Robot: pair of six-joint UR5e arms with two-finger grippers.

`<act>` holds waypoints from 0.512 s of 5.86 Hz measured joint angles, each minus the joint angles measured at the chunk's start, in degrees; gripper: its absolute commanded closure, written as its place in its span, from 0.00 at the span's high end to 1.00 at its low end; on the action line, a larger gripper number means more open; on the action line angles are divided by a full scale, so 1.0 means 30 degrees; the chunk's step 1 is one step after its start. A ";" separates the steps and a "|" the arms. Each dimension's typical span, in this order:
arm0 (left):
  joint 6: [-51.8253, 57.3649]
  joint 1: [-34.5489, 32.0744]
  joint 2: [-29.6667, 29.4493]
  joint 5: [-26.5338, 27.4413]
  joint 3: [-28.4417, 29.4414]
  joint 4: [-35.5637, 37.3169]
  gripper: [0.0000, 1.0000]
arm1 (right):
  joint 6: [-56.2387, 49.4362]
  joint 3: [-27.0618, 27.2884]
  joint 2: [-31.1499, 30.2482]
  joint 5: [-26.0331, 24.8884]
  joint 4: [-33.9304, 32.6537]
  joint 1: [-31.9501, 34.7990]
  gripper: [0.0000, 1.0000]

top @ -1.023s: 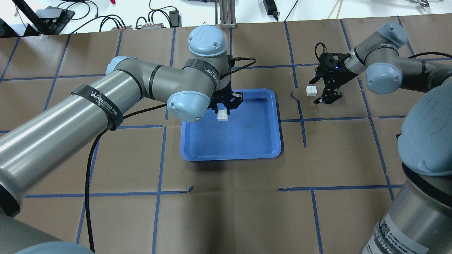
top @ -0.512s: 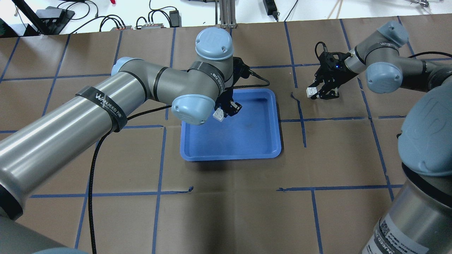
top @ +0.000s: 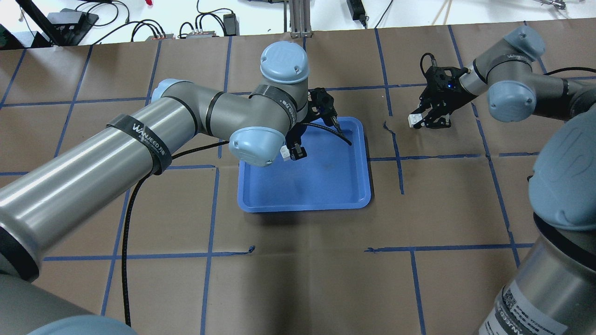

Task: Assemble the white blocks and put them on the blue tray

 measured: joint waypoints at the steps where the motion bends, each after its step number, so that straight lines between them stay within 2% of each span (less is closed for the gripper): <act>1: 0.1353 0.0005 -0.0350 -0.0007 -0.0045 -0.0018 0.21 | 0.0350 -0.0450 -0.0225 -0.0049 0.0254 -0.0053 0.18; 2: 0.1913 0.0001 -0.0796 -0.0010 0.0036 0.0105 0.22 | 0.0798 -0.1089 -0.0713 -0.0080 0.1141 -0.0066 0.18; 3: 0.2315 -0.0013 -0.1154 -0.0031 0.0068 0.0303 0.29 | 0.0976 -0.1361 -0.1596 -0.0050 0.2343 -0.0037 0.18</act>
